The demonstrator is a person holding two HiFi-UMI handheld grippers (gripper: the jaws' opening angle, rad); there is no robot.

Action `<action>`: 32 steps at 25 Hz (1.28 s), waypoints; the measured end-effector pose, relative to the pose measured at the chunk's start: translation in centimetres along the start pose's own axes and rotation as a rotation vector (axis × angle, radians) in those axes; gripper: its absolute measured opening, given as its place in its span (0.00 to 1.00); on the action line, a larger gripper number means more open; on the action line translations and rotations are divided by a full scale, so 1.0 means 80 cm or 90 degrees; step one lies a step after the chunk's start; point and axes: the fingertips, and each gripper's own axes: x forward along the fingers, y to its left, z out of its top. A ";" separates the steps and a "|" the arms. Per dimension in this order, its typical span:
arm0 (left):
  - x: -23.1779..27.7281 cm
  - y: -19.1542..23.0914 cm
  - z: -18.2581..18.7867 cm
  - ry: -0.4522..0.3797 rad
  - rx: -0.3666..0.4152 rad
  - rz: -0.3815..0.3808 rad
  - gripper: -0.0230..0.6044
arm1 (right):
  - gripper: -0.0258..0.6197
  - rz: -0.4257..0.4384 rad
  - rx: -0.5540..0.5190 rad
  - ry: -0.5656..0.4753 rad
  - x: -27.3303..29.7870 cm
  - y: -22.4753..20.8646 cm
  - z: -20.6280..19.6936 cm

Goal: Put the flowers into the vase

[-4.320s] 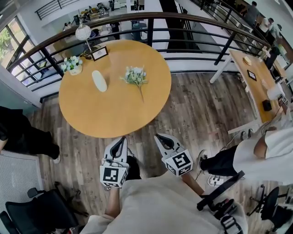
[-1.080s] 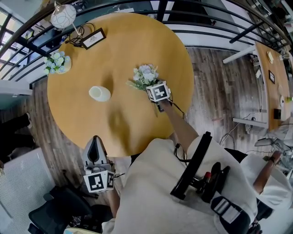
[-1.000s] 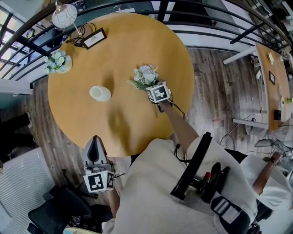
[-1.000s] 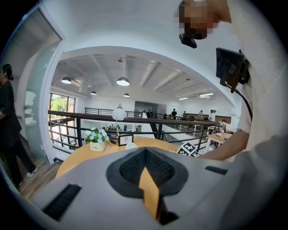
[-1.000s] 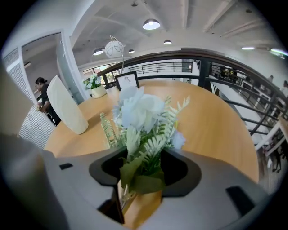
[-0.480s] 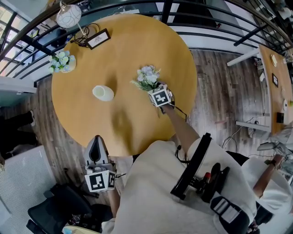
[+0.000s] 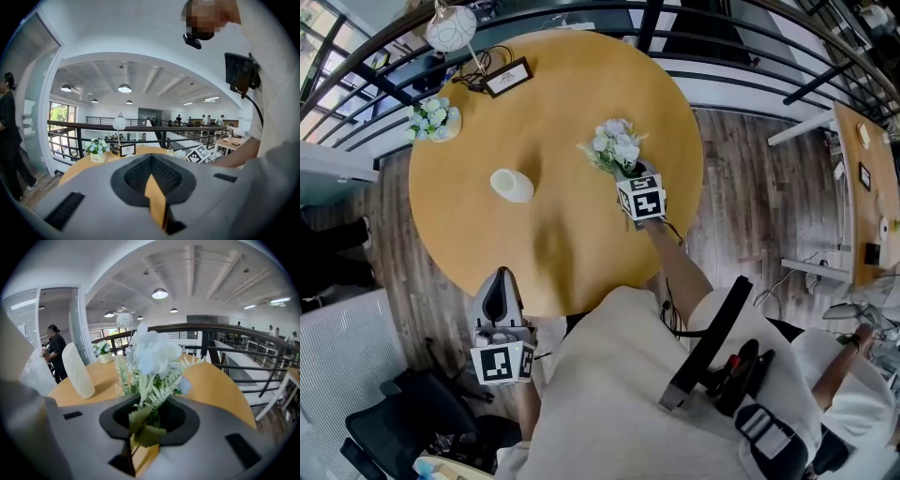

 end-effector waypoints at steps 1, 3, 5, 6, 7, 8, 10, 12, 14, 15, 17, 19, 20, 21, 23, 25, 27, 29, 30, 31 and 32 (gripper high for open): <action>0.000 -0.002 0.000 -0.002 0.001 -0.001 0.04 | 0.21 0.001 0.002 -0.013 -0.004 -0.002 0.007; -0.001 -0.006 0.001 -0.003 0.002 0.000 0.05 | 0.21 0.007 0.001 -0.035 -0.011 -0.004 0.019; -0.002 -0.011 -0.001 -0.003 0.002 0.002 0.05 | 0.21 0.014 -0.007 -0.058 -0.018 -0.002 0.031; -0.002 -0.013 -0.001 -0.003 0.002 0.003 0.05 | 0.21 0.019 -0.013 -0.071 -0.022 0.000 0.038; -0.003 -0.015 -0.002 -0.003 0.001 0.004 0.05 | 0.21 0.024 -0.019 -0.085 -0.026 0.003 0.047; -0.004 -0.016 -0.003 -0.004 0.001 0.007 0.05 | 0.21 0.030 -0.025 -0.100 -0.029 0.007 0.057; -0.007 -0.014 -0.004 -0.006 -0.001 0.012 0.05 | 0.21 0.044 -0.038 -0.138 -0.036 0.022 0.083; -0.012 -0.010 -0.006 -0.007 -0.004 0.016 0.05 | 0.21 0.058 -0.056 -0.183 -0.046 0.044 0.116; -0.017 -0.005 -0.008 -0.008 -0.007 0.020 0.05 | 0.21 0.074 -0.084 -0.230 -0.058 0.070 0.150; -0.019 -0.002 -0.009 -0.010 -0.008 0.021 0.05 | 0.21 0.081 -0.100 -0.253 -0.064 0.084 0.167; -0.022 0.004 -0.012 -0.012 -0.013 0.026 0.05 | 0.21 0.098 -0.126 -0.297 -0.077 0.112 0.200; -0.027 0.012 -0.016 -0.013 -0.016 0.032 0.05 | 0.21 0.117 -0.144 -0.341 -0.093 0.139 0.231; -0.029 0.016 -0.017 -0.012 -0.016 0.036 0.05 | 0.21 0.126 -0.149 -0.361 -0.101 0.152 0.245; -0.032 0.021 -0.018 -0.012 -0.017 0.040 0.05 | 0.21 0.135 -0.153 -0.380 -0.109 0.164 0.258; -0.039 0.029 -0.019 -0.014 -0.020 0.049 0.05 | 0.21 0.152 -0.160 -0.410 -0.124 0.186 0.277; -0.045 0.035 -0.022 -0.014 -0.023 0.057 0.05 | 0.21 0.168 -0.165 -0.431 -0.133 0.205 0.289; -0.050 0.041 -0.025 -0.013 -0.026 0.064 0.05 | 0.21 0.181 -0.169 -0.442 -0.135 0.219 0.297; -0.053 0.044 -0.028 -0.011 -0.031 0.068 0.05 | 0.21 0.191 -0.177 -0.447 -0.134 0.231 0.301; -0.054 0.045 -0.029 -0.010 -0.036 0.070 0.05 | 0.21 0.194 -0.182 -0.448 -0.132 0.237 0.302; -0.056 0.047 -0.030 -0.008 -0.042 0.073 0.05 | 0.21 0.197 -0.187 -0.447 -0.130 0.243 0.302; -0.057 0.048 -0.030 -0.006 -0.045 0.075 0.05 | 0.21 0.200 -0.189 -0.445 -0.127 0.248 0.301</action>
